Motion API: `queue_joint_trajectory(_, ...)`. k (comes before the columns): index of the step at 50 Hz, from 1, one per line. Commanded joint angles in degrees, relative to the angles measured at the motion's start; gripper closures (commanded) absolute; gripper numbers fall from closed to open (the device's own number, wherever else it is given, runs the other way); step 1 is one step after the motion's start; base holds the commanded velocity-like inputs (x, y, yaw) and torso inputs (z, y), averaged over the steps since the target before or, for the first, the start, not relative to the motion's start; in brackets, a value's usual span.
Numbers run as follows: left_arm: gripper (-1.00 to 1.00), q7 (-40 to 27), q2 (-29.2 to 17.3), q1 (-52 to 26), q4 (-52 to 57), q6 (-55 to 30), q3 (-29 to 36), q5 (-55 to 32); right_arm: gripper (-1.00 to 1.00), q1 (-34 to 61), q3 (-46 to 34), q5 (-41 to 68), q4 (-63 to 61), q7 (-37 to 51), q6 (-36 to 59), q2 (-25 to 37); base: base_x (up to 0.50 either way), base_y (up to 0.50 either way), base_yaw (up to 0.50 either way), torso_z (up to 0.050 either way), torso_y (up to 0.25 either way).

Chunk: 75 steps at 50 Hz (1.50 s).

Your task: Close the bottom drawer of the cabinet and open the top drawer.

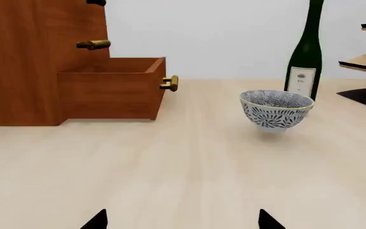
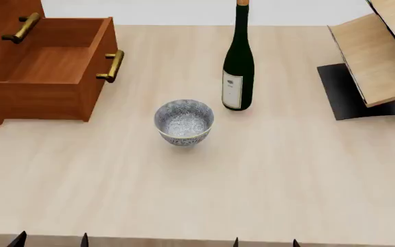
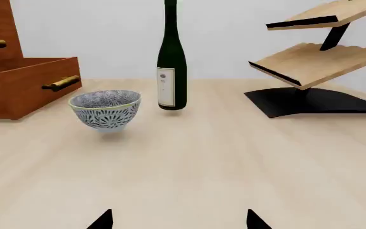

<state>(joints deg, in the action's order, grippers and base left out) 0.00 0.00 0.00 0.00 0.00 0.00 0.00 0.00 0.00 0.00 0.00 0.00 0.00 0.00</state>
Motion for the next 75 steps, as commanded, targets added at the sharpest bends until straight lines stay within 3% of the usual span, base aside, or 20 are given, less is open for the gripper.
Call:
queue_joint_trajectory(1, -1.00, -2.0, -1.7, 0.0, 0.0, 0.0, 2.0, -1.7, -1.00, 0.2, -5.1, 4.2, 0.2, 5.0, -0.4, 4.2, 0.00, 0.00, 0.00, 0.000, 0.000)
queue_joint_trajectory(11, -1.00, -3.0, -2.9, -0.7, -1.9, 2.7, 4.4, -2.3, -1.00, 2.0, -5.5, 5.5, 3.2, 5.1, -1.3, 4.9, 0.00, 0.00, 0.00, 0.000, 0.000)
queue_joint_trajectory(14, -1.00, -1.0, -2.7, -0.2, 0.9, 3.1, 3.2, -8.5, -1.00, 2.1, -5.8, 5.9, 3.4, 5.1, -1.3, 5.0, 0.00, 0.00, 0.00, 0.017, 0.000)
queue_joint_trajectory(23, -1.00, -4.4, -3.7, -0.3, 2.7, 3.4, 4.8, -5.3, -1.00, 2.5, -6.6, 6.7, 2.0, 5.4, -0.2, 5.8, 0.00, 0.00, 0.00, 0.050, 0.000)
queue_joint_trajectory(57, -1.00, -5.8, -7.8, -2.2, 10.0, 2.5, 8.1, -6.2, -1.00, 3.8, -8.6, 8.5, -0.9, 7.0, 2.7, 8.0, 0.00, 0.00, 0.00, 0.050, 0.000)
queue_joint_trajectory(59, -1.00, -6.8, -8.3, -3.6, 12.4, -2.9, 8.0, -5.7, -1.00, 4.1, -8.6, 8.5, -1.2, 7.2, 3.1, 8.1, 0.00, 0.00, 0.00, 0.048, 0.000)
queue_joint_trajectory(61, -1.00, -5.4, -8.4, -4.1, 14.3, -2.8, 7.0, -9.3, -1.00, 4.3, -8.7, 8.6, -1.6, 7.3, 3.4, 8.2, 0.00, 0.00, 0.00, 0.000, 0.000)
queue_joint_trajectory(75, -1.00, -6.8, -12.3, -11.9, 29.6, -15.4, 5.8, -10.8, -1.00, 4.9, -8.6, 9.4, -4.4, 8.1, 5.5, 9.3, 0.00, 0.00, 0.00, 0.000, 0.000)
